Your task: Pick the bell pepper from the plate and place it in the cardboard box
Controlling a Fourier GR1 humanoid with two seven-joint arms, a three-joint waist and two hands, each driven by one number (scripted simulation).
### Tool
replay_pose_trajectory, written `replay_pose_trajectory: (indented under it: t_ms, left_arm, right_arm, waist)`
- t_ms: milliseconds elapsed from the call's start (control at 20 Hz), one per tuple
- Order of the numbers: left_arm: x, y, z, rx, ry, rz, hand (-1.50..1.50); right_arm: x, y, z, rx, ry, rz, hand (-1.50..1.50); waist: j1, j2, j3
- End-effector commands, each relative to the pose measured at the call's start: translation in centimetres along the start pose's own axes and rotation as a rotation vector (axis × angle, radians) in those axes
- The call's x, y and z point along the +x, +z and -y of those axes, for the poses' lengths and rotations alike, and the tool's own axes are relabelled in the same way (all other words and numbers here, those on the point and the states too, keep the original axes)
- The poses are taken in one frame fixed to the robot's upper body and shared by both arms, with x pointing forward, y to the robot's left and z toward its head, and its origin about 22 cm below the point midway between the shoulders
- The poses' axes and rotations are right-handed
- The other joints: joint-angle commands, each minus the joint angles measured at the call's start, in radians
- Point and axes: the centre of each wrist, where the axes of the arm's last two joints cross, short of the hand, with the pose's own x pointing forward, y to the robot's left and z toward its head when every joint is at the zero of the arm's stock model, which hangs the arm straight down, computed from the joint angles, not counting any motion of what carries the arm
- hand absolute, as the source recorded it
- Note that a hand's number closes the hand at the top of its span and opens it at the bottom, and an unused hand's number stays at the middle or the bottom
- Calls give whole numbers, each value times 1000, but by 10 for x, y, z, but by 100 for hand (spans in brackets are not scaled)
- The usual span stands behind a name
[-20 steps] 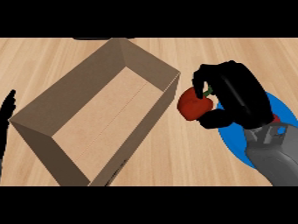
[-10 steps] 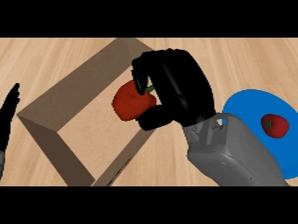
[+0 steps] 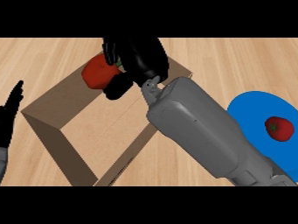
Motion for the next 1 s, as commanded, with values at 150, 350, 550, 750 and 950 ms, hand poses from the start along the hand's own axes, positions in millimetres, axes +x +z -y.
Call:
replay_pose_trajectory:
  t_ms: [150,350,550,750,950]
  left_arm:
    - [-5,-1,0,-20,-5,25,0]
    - [-4,1,28,-60,11,35,0]
    - [15,-6,19,-56,7,48,0]
    - [16,-10,17,-60,13,57,0]
    - [18,-8,10,-54,4,55,0]
  right_arm:
    - [-4,-42,-20,8,34,-77,150]
    - [-24,-43,-44,-35,69,-160,150]
    - [-51,-36,-59,40,-62,-284,-150]
    - [-54,-40,-61,33,-79,-259,-150]
    - [-57,-39,-63,-49,-134,-175,-150]
  waist:
    - [30,6,-1]
    - [49,13,-2]
    - [65,15,0]
    - [73,20,-1]
    - [69,16,0]
